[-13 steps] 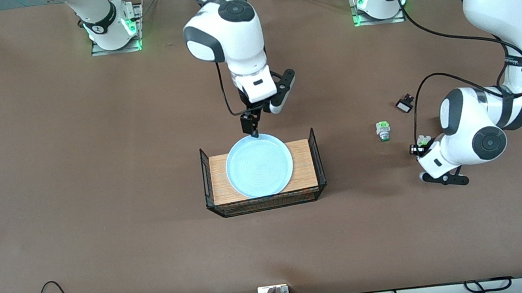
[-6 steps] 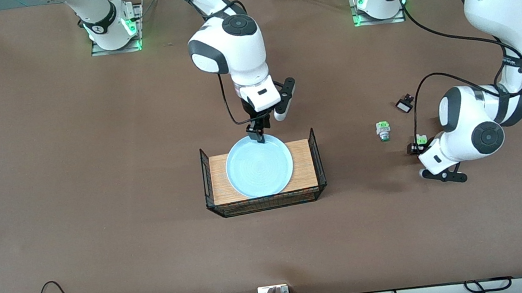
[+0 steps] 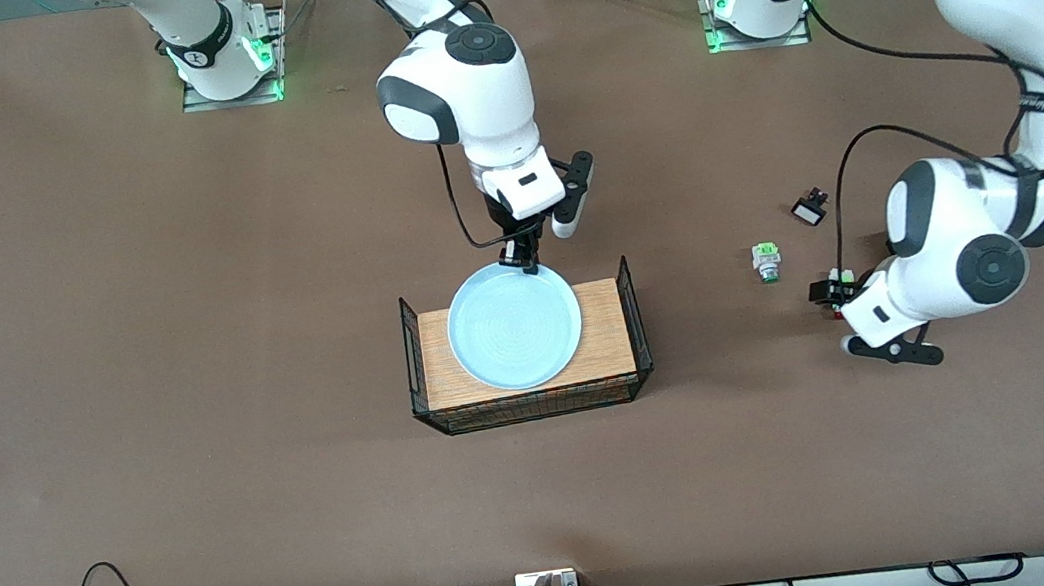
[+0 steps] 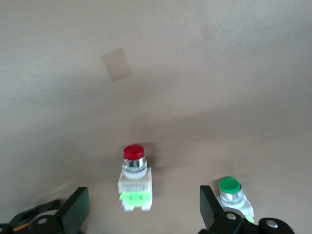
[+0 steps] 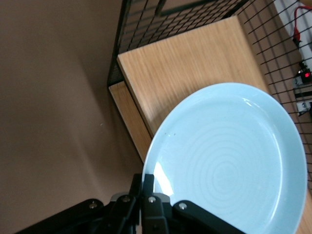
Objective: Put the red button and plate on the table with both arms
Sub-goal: 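Grip the plate rim with the right gripper while the left gripper releases, then carry the blue plate off the tray and lower it onto the table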
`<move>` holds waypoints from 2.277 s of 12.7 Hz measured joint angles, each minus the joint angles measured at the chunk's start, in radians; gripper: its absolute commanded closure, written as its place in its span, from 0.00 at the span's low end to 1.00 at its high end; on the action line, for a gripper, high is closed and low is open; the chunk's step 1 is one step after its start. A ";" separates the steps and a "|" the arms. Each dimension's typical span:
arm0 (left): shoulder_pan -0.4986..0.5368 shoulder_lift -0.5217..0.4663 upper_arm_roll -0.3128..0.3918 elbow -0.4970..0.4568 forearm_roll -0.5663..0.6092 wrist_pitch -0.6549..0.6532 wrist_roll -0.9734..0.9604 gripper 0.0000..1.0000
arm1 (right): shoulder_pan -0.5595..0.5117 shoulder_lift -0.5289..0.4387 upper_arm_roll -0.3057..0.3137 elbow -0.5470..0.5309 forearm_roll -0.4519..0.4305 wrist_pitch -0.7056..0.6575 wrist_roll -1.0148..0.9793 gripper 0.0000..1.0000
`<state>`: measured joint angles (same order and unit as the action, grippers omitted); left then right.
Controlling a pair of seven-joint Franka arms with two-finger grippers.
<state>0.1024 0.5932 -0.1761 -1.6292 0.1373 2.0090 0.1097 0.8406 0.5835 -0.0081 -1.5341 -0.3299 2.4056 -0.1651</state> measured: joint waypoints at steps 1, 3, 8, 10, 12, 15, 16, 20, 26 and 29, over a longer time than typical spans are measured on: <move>0.000 -0.018 -0.007 0.039 0.000 -0.058 -0.001 0.00 | 0.003 -0.001 0.001 0.016 0.000 -0.015 0.000 1.00; -0.001 -0.043 -0.022 0.143 0.000 -0.192 -0.015 0.00 | 0.020 -0.019 0.004 0.062 0.003 -0.084 0.006 1.00; -0.002 -0.104 -0.063 0.341 0.000 -0.463 -0.070 0.00 | 0.049 -0.144 -0.002 0.139 0.011 -0.394 0.089 1.00; -0.003 -0.168 -0.075 0.359 0.000 -0.524 -0.079 0.00 | 0.031 -0.181 -0.035 0.141 0.010 -0.488 0.100 1.00; -0.004 -0.227 -0.076 0.358 0.000 -0.576 -0.081 0.00 | -0.002 -0.194 -0.097 0.140 0.010 -0.563 0.101 1.00; -0.010 -0.299 -0.032 0.321 -0.076 -0.574 -0.082 0.00 | -0.047 -0.191 -0.207 0.099 0.010 -0.581 0.114 1.00; -0.022 -0.336 0.011 0.271 -0.115 -0.525 -0.081 0.00 | -0.064 -0.188 -0.229 0.073 0.011 -0.573 0.126 1.00; -0.068 -0.544 0.082 -0.038 -0.142 -0.312 -0.079 0.00 | -0.173 -0.186 -0.245 -0.125 0.013 -0.405 0.248 1.00; -0.082 -0.593 0.083 -0.100 -0.140 -0.303 -0.081 0.00 | -0.262 -0.185 -0.246 -0.487 0.017 0.020 0.454 1.00; -0.082 -0.593 0.083 -0.100 -0.140 -0.303 -0.081 0.00 | -0.282 -0.162 -0.246 -0.574 0.017 0.134 0.482 0.96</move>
<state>0.0200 0.0001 -0.0932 -1.7291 -0.0025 1.7064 0.0288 0.5587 0.4214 -0.2538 -2.1084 -0.3129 2.5398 0.3173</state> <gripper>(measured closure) 0.000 0.978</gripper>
